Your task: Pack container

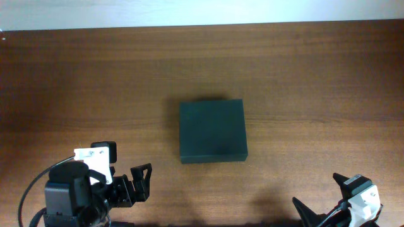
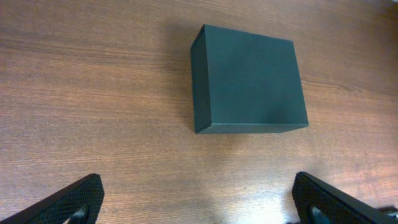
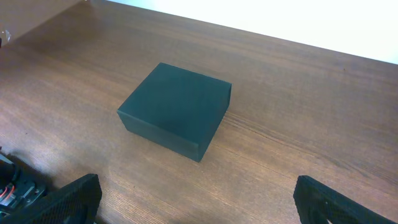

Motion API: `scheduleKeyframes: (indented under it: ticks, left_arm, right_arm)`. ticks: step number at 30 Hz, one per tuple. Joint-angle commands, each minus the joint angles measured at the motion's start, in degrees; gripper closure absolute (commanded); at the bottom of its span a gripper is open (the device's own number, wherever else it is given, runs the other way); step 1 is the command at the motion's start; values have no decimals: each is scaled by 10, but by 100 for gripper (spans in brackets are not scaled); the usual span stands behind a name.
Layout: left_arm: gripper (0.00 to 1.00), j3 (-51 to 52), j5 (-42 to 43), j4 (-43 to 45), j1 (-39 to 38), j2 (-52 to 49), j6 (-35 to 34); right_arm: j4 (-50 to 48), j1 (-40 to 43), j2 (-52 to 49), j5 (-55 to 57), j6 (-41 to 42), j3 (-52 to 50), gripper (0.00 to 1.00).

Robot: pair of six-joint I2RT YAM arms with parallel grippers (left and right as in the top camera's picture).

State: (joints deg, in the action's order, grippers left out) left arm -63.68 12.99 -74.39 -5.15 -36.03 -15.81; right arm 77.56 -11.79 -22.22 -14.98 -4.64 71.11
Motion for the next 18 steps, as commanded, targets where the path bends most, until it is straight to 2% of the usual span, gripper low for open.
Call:
scheduleKeyframes:
  ticks: [1,6,12,18]
  left_arm:
    - [1,4,-8,-2,-1,3,1]
    - [1,5,-98,7,-1,3,18]
    - [1,30,-183,104,3,11,26]
    - [1,116,-208,206,10,70,27]
  right_arm:
    - [-3,-2,2,7,4,-3,1]
    - [-3,-2,2,7,4,-3,1]
    - [-3,-2,2,7,4,-3,1]
    - [-3,-2,2,7,4,-3,2]
